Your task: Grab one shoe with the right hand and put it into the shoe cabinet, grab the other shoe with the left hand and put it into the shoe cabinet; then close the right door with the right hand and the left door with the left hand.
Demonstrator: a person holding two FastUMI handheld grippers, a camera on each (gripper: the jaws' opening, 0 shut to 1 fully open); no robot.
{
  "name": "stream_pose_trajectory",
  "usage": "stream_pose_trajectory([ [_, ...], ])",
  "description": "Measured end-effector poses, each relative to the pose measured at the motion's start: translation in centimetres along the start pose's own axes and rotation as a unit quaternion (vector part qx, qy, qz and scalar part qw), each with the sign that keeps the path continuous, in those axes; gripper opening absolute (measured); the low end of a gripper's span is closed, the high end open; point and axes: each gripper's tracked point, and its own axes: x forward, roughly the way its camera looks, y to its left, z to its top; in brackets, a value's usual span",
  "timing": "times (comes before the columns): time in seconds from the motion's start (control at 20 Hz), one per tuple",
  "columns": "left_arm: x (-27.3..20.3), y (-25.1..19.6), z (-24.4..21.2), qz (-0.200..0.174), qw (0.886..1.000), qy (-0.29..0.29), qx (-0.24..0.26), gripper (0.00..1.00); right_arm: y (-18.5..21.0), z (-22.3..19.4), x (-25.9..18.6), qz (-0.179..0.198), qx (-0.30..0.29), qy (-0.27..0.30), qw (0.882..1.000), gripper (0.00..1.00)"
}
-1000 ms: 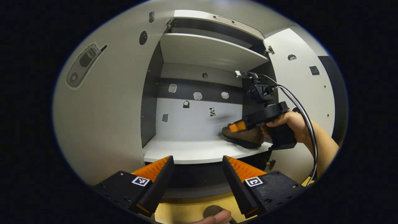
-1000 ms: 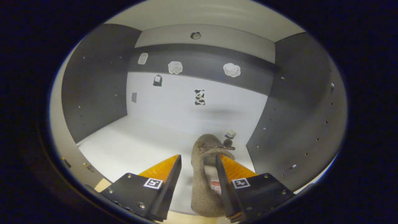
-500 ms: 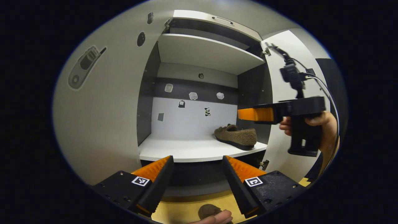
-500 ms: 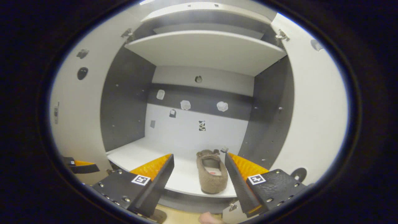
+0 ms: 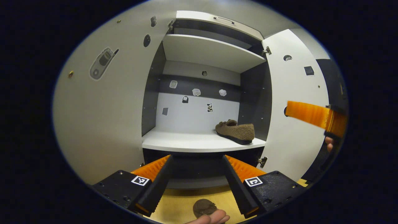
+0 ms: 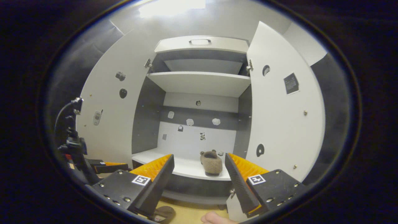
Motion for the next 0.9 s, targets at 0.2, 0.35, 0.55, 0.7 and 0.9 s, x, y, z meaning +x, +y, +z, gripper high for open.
stream_pose_trajectory([
  [0.2, 0.0, 0.4, -7.0, 0.016, 0.999, 0.049, 0.009, 0.96, -1.8, 0.9, -2.7, -0.045, -0.002, -0.043, 0.998, 0.98],
  [0.35, -0.8, -0.7, -13.4, -0.005, 0.994, 0.108, 0.025, 0.96, -1.8, 0.3, -3.6, -0.032, 0.018, -0.038, 0.999, 0.99],
  [0.55, -1.8, -0.6, -21.0, -0.007, 0.984, 0.179, 0.024, 0.97, -2.8, 0.7, -4.3, -0.047, 0.012, -0.045, 0.998, 0.98],
  [0.7, -3.2, -0.8, -25.6, -0.014, 0.971, 0.240, 0.010, 0.95, -3.0, 1.5, -4.6, -0.046, 0.013, -0.055, 0.997, 0.98],
  [0.9, -3.7, -0.4, -29.7, -0.010, 0.955, 0.298, 0.004, 0.78, -3.0, 1.2, -4.8, -0.045, 0.011, -0.051, 0.998, 0.98],
])
